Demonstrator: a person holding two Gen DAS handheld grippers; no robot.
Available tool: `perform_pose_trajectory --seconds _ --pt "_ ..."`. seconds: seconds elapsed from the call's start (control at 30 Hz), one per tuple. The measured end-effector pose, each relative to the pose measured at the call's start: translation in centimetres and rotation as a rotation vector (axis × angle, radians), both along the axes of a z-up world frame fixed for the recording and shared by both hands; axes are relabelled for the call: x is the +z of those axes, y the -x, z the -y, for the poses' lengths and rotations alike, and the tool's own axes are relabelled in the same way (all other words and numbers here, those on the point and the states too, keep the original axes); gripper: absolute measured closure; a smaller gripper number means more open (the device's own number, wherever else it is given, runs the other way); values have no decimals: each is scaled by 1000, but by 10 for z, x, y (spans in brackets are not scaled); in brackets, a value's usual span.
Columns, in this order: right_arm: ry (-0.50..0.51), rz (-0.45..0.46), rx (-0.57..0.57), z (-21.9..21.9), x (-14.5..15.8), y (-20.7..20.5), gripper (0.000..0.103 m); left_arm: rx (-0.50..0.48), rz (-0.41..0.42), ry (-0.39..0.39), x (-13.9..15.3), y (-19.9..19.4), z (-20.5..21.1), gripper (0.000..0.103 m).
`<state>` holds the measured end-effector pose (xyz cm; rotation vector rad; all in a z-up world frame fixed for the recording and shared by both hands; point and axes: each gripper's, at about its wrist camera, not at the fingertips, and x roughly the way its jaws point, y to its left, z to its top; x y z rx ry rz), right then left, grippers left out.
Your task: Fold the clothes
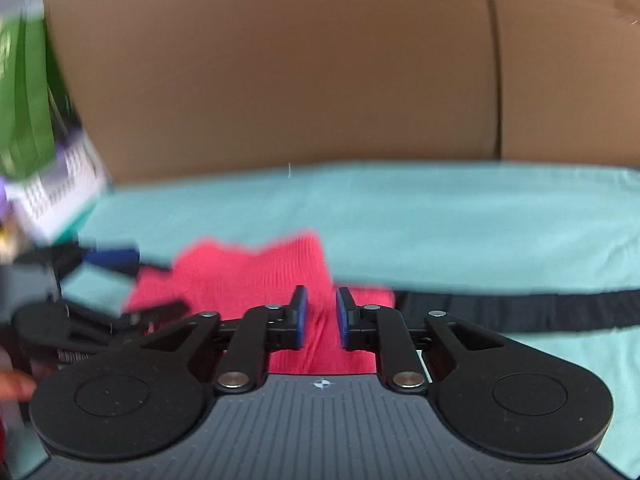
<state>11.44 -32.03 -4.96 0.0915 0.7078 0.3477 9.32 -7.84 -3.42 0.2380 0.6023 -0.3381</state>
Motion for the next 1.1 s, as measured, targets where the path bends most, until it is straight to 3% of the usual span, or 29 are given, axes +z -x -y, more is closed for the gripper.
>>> perform_pose_trajectory --seconds 0.13,0.27,0.33,0.43,0.63,0.8,0.97,1.1 --pt "60 91 -12 5 13 34 84 -11 19 -16 7 10 -4 12" --pt "55 140 64 34 25 106 80 -109 9 66 20 67 -33 8" --pt "55 137 100 45 24 138 63 -163 -4 83 20 98 -43 6" --pt "40 115 129 57 19 178 61 -224 -52 138 13 133 -54 3" --pt "21 78 107 62 6 204 61 -326 -156 256 1 185 -59 2" --pt "3 54 91 65 0 216 61 -391 -217 290 -2 210 -45 1" --pt "-9 62 60 69 -2 225 61 -356 -222 256 -8 217 -45 1" --pt "-14 41 75 68 -4 230 61 -334 -317 364 -14 208 -53 1"
